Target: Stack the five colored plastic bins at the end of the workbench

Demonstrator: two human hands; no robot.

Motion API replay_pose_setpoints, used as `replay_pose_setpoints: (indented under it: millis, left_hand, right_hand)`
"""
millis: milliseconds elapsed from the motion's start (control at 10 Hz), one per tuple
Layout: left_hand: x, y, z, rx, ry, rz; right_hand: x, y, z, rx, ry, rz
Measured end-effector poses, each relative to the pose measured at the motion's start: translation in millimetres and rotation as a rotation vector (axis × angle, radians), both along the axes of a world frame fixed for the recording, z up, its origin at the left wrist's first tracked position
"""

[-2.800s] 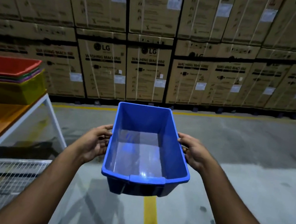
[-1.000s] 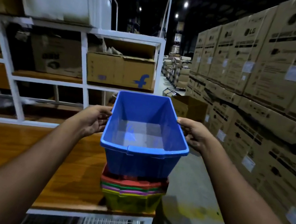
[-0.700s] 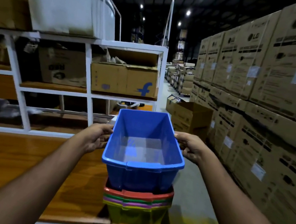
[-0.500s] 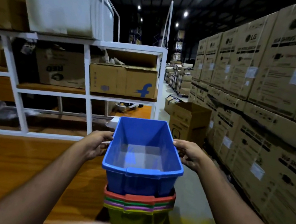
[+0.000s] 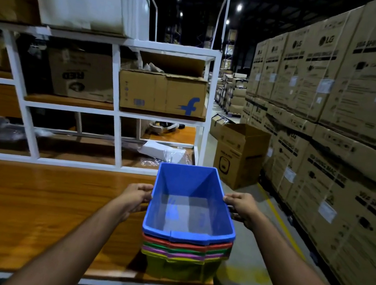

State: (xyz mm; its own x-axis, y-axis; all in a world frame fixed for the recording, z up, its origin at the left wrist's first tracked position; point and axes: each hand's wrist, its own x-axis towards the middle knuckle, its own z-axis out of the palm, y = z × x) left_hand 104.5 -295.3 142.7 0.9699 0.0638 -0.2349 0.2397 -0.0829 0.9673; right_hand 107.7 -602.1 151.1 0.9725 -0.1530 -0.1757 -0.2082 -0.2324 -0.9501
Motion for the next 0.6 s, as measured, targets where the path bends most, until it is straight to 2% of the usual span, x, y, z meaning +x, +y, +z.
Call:
replay_pose_setpoints:
  millis: [100, 200, 300, 500, 600]
  left_hand:
    - [1, -1, -11, -0.001, -0.01, 0.009]
    - [3, 0, -23, 0.025, -0.047, 0.034]
    - [4, 1, -33, 0.132, -0.11, 0.06]
    - [-31, -16, -24, 0.395, -0.256, 0.071]
    - [-62, -25, -12, 0.529, -0.374, 0.078]
  right_hand:
    - [-2, 3, -7, -0.069, -0.042, -0.028]
    - [-5, 8, -11, -0.32, -0.086, -0.021]
    - [-6, 12, -12, -0.571, -0.114, 0.007]
    - [-21, 16, -15, -0.798, -0.16, 0.034]
    - [-43, 23, -8, -1.067, -0.345, 0.087]
